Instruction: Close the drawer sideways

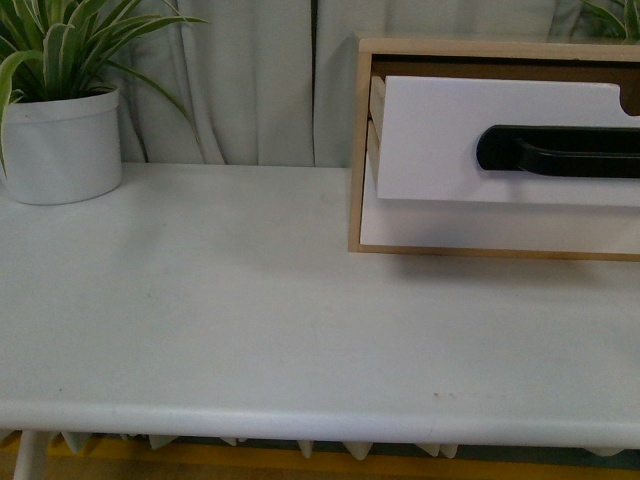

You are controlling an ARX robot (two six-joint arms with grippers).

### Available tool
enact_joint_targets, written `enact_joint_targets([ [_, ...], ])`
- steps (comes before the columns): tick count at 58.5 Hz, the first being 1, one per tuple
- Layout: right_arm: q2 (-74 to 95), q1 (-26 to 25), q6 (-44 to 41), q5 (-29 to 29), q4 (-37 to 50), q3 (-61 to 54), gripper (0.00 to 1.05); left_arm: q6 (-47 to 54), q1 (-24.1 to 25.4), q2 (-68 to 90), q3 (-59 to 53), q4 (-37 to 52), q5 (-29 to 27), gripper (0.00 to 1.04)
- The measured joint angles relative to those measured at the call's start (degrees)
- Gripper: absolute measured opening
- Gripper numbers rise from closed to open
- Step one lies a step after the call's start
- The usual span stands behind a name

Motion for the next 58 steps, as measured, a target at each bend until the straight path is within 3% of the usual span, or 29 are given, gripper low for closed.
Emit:
enact_joint_targets([
  [58, 0.0, 0.0, 0.0, 0.0, 0.0, 0.0, 0.95, 0.0, 0.0, 0.0, 0.0, 0.0, 0.0, 0.98],
])
